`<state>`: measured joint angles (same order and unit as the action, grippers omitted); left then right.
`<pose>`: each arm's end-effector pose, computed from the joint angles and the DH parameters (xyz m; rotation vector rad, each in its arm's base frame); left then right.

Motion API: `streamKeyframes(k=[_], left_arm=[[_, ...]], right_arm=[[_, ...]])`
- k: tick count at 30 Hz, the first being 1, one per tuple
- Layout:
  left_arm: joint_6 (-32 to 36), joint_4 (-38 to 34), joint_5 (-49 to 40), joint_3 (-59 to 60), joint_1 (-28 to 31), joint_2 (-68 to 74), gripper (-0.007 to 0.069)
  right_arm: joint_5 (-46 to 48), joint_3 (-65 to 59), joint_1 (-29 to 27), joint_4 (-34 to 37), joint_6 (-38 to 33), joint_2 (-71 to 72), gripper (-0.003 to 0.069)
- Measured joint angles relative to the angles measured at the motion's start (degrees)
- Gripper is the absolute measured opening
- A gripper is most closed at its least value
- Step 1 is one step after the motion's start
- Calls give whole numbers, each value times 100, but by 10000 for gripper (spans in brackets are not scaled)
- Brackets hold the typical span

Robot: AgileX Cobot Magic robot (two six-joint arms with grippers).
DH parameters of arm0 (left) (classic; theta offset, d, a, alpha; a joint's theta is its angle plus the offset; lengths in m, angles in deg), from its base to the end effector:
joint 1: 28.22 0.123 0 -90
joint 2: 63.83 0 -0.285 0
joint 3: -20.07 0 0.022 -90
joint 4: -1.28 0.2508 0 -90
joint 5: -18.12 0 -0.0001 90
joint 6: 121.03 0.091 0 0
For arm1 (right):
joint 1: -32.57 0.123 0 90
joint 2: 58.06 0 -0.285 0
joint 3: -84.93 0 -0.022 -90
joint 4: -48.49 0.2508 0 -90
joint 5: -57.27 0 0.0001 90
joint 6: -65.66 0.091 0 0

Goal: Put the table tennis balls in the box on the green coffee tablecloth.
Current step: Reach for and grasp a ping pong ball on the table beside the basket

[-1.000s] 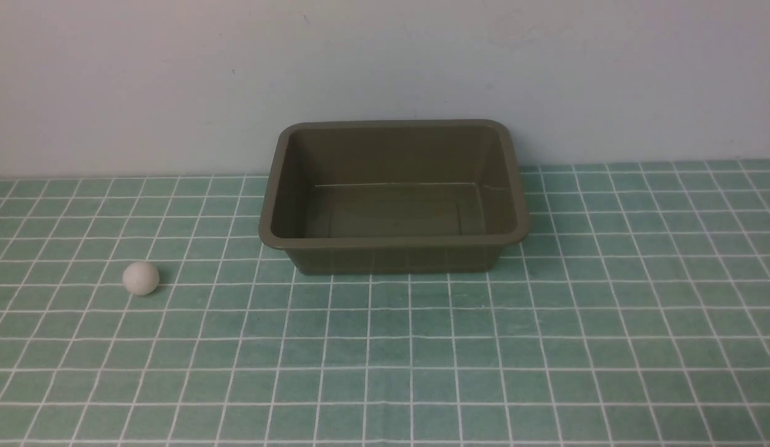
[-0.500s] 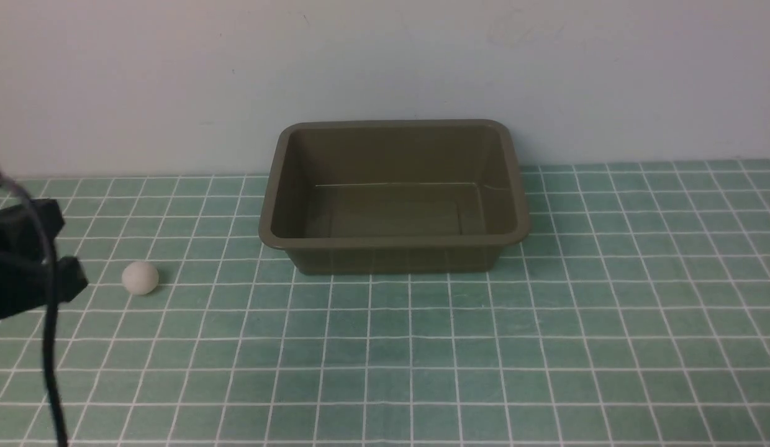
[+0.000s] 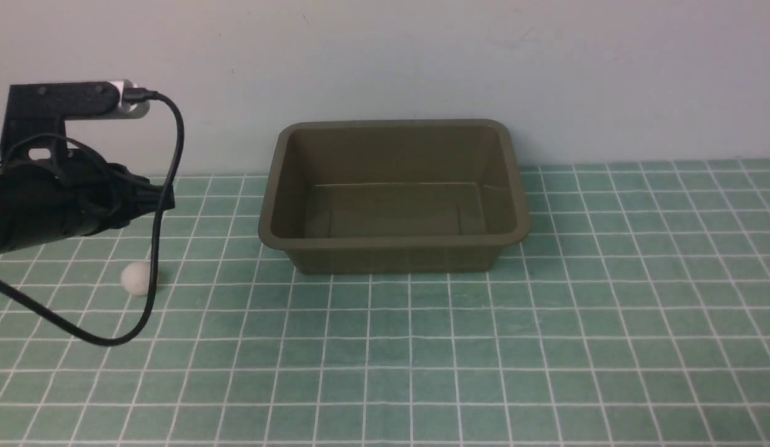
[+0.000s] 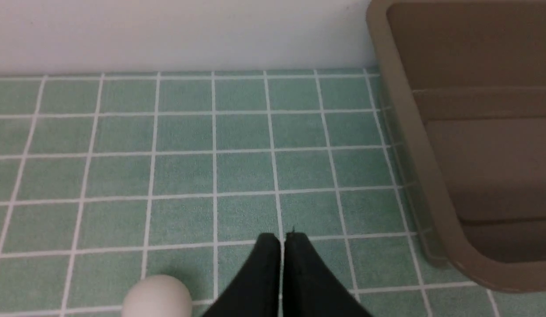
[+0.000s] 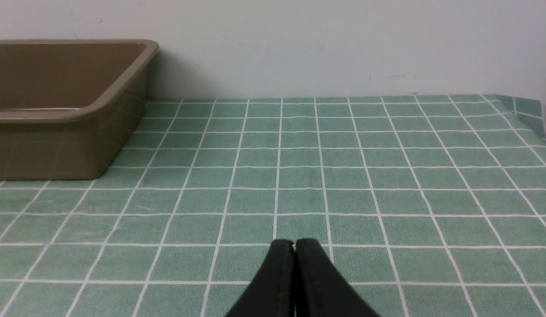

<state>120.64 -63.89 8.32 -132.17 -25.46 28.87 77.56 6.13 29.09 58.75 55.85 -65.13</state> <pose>0.3150 0.0010 0.2484 -0.0240 2.1716 -0.1728 0.0533 0.0024 0.1732 0.0102 1.8471 0.0126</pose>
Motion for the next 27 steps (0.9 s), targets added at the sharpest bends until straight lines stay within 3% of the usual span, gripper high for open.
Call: streamKeyframes(k=[3, 9, 12, 18, 24, 27], left_arm=[[-143, 0, -7, 0, 87, 196, -4], [-1040, -500, -248, 0, 543, 243, -4], [-1543, -1177, -605, 0, 825, 243, -4], [-1687, -2919, -992, -6, 1296, 243, -4], [-2833, -3266, -698, -118, 1757, 166, -4], [-3055, -3308, -150, -118, 1859, 20, -4]], right_arm=[[0, 0, 0, 0, 0, 0, -16], [0, 0, 0, 0, 0, 0, -16], [0, 0, 0, 0, 0, 0, -16], [0, 0, 0, 0, 0, 0, -16], [0, 0, 0, 0, 0, 0, -16], [0, 0, 0, 0, 0, 0, -16]])
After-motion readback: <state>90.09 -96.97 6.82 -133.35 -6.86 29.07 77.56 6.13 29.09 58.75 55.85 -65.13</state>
